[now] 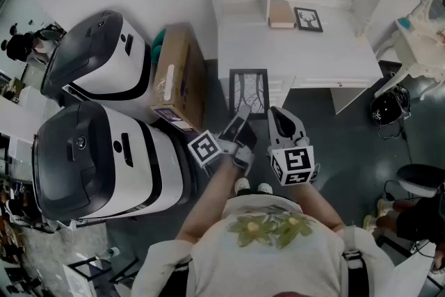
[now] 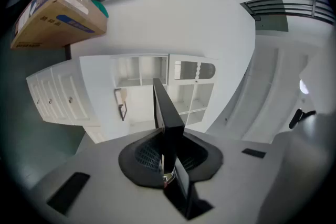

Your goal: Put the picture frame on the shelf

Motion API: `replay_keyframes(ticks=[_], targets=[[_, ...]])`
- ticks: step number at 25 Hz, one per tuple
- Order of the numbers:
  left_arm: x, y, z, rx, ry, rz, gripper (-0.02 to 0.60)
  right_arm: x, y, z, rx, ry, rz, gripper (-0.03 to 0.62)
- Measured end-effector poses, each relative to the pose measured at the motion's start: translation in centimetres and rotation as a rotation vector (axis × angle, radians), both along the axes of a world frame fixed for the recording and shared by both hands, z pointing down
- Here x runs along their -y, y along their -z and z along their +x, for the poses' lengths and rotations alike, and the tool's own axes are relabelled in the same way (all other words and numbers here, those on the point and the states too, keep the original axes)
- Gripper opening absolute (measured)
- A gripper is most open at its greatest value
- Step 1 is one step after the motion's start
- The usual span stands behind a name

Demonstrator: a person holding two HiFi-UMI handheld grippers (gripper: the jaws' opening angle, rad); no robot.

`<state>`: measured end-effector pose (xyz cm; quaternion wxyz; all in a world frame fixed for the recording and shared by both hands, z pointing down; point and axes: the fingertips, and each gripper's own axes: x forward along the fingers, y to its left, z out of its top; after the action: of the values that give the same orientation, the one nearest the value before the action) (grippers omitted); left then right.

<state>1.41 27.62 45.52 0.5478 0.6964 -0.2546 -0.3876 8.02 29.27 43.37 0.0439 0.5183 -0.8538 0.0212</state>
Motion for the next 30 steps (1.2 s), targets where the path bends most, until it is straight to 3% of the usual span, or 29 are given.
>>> replay_keyframes(ticks=[17, 30], targets=[[0.7, -0.2, -2.4, -0.008, -0.051, 0.021, 0.074, 0.0, -0.2, -2.8, 0.034, -0.047, 0.022, 0.032], [2.9, -2.4, -3.2, -0.006, -0.066, -0.025, 0.074, 1.8, -2.2, -3.1, 0.020, -0.072, -0.022, 0.032]])
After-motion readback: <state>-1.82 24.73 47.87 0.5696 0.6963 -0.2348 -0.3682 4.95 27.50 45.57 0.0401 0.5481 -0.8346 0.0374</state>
